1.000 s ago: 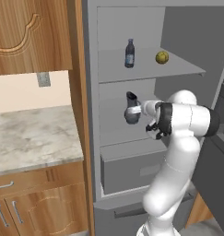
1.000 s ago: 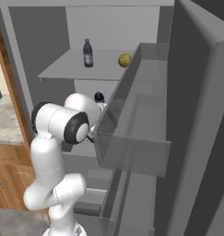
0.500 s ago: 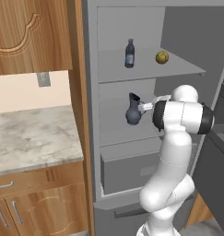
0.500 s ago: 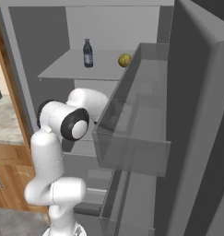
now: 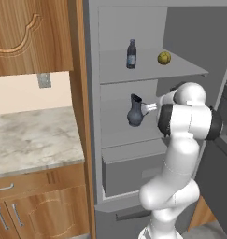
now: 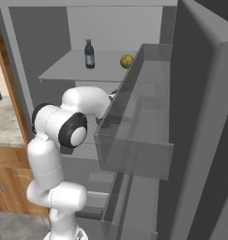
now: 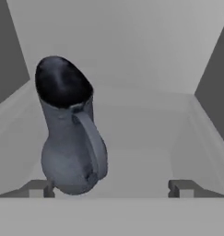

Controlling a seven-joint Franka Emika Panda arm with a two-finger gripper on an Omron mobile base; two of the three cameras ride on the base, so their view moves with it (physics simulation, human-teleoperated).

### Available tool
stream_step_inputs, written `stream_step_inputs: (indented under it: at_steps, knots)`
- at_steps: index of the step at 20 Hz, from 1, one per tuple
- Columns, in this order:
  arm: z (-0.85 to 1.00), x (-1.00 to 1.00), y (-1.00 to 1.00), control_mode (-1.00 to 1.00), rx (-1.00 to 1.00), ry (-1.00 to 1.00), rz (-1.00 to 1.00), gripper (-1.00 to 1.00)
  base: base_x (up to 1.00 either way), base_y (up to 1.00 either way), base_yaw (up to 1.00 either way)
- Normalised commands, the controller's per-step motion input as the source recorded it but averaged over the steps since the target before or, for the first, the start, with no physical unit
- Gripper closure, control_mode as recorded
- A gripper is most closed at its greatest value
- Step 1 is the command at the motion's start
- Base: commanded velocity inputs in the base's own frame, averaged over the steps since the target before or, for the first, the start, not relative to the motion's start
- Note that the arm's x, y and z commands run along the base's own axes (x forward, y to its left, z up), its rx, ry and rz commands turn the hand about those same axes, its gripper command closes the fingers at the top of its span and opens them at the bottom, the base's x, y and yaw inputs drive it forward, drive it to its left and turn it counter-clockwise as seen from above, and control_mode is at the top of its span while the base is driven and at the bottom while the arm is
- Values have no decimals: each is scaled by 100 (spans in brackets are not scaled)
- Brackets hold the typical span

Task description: Move the pear and bottled drink from the second highest shelf to the top shelf to make space. Then, place the pitcher from the counter on the cleared second highest shelf.

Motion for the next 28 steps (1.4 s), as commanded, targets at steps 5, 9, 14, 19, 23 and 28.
stream_step_inputs:
  at_steps: [5,9,14,19,23,28]
  knots:
    - [-27,-34,21,-100,-7,20,0,-100,0,0,0]
    - [-1,-35,9,-100,-2,12,0,-100,0,0,0]
    - [14,-31,0,-100,0,9,0,-100,0,0,0]
    - [18,-34,17,-100,0,10,0,-100,0,0,0]
    - [12,-29,37,-100,1,8,0,-100,0,0,0]
    - [21,-44,37,-100,6,4,0,-100,0,0,0]
